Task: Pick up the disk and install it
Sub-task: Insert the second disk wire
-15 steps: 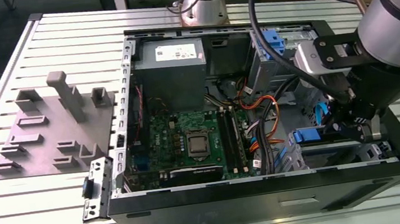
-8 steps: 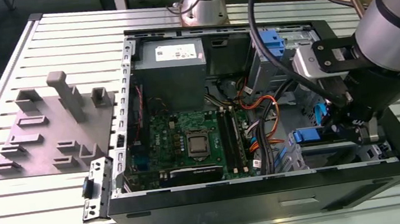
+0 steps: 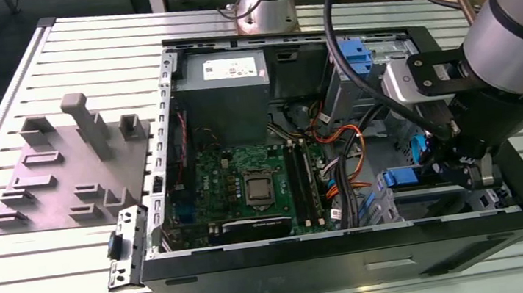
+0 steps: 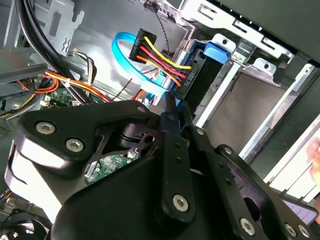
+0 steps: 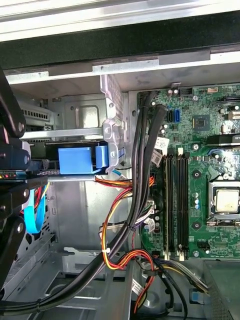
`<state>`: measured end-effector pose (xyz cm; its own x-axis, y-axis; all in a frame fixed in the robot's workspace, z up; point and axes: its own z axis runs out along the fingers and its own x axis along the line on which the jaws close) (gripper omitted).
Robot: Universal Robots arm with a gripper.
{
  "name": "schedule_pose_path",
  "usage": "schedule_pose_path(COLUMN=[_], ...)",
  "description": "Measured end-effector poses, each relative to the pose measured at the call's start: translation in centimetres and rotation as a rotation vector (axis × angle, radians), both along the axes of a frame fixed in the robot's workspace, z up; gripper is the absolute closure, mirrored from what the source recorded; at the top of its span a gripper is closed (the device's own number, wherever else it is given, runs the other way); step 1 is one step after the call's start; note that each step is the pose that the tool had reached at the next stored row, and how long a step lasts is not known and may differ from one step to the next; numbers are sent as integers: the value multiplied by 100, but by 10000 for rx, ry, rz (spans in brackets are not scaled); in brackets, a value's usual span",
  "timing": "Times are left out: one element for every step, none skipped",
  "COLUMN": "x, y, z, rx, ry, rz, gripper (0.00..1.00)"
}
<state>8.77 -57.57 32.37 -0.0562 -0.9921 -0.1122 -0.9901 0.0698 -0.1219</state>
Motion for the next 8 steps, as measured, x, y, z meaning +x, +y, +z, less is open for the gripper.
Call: schedule_pose_path(x=[0,0,0,0,0,0,0,0], y=[0,0,-1,-1,-1,-1,-1,-1], z=[-8,-7,1,19,37,63,96,121], rx=[13,9,1,-1,9,7,3,4], ry=[-1,-2,-1,-1,-2,-1,0,1], rz=[0,-1,0,0,-1,-1,0,0], gripper=[83,83,83,77,77,77,77,77])
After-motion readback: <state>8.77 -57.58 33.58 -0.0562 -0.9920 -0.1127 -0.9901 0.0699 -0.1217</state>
